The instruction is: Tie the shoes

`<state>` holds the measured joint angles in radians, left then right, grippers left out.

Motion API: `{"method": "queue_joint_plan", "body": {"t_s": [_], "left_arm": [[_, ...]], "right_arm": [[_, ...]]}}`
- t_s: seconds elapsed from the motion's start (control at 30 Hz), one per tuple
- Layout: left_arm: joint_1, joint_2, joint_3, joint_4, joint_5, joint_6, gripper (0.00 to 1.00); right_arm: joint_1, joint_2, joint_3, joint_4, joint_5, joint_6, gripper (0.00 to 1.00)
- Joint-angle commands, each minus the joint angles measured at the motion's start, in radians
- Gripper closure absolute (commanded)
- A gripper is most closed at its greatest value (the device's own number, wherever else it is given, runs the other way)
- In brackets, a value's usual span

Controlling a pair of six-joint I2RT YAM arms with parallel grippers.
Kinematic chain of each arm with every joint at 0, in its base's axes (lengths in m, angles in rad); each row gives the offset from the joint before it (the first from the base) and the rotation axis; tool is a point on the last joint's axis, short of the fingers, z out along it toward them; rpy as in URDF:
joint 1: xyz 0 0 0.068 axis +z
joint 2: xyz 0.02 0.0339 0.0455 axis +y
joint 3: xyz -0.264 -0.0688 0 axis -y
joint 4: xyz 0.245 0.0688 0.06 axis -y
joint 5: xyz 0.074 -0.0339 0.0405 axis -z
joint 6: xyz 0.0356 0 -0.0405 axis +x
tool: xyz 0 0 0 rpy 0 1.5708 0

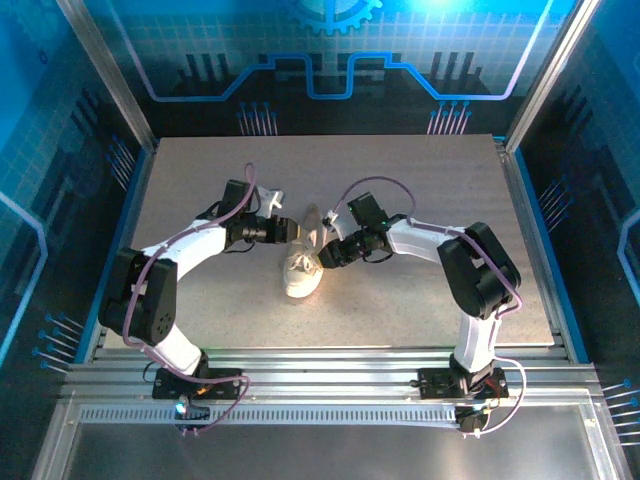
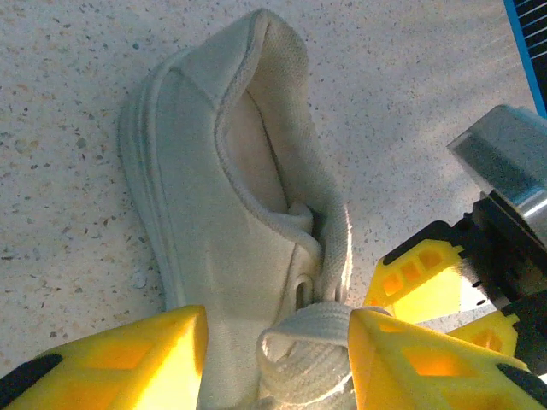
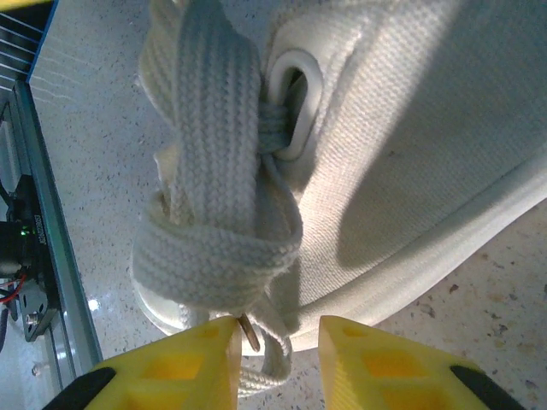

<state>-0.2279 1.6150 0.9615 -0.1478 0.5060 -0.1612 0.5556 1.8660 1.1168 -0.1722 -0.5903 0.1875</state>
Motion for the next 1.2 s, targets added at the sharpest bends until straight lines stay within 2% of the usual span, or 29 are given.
{"method": "queue_joint_plan", "body": {"t_s": [0.0, 0.33, 0.4, 0.5, 0.53, 0.7, 1.17], "left_arm": [[0.013, 0.008, -0.017, 0.012, 0.028, -0.020, 0.53], [0.022, 0.011, -0.041, 0.056, 0.047, -0.056, 0.53], [0.025, 0.011, -0.047, 0.072, 0.054, -0.067, 0.52], [0.038, 0.005, -0.067, 0.100, 0.062, -0.088, 0.49], [0.044, -0.001, -0.078, 0.114, 0.068, -0.098, 0.48], [0.083, -0.024, -0.132, 0.195, 0.111, -0.156, 0.44], [0.087, -0.048, -0.158, 0.209, 0.123, -0.149, 0.41]], "right_arm": [[0.013, 0.023, 0.029, 0.027, -0.003, 0.006, 0.69], [0.023, 0.042, 0.040, 0.040, 0.017, 0.014, 0.71], [0.024, 0.042, 0.034, 0.055, 0.014, 0.021, 0.77], [0.025, 0.013, 0.007, 0.080, 0.026, 0.027, 0.99], [0.024, -0.004, -0.006, 0.085, 0.035, 0.027, 1.00], [0.024, -0.059, -0.033, 0.022, 0.063, -0.005, 1.00], [0.022, -0.078, -0.086, -0.059, 0.125, -0.048, 1.00]]}}
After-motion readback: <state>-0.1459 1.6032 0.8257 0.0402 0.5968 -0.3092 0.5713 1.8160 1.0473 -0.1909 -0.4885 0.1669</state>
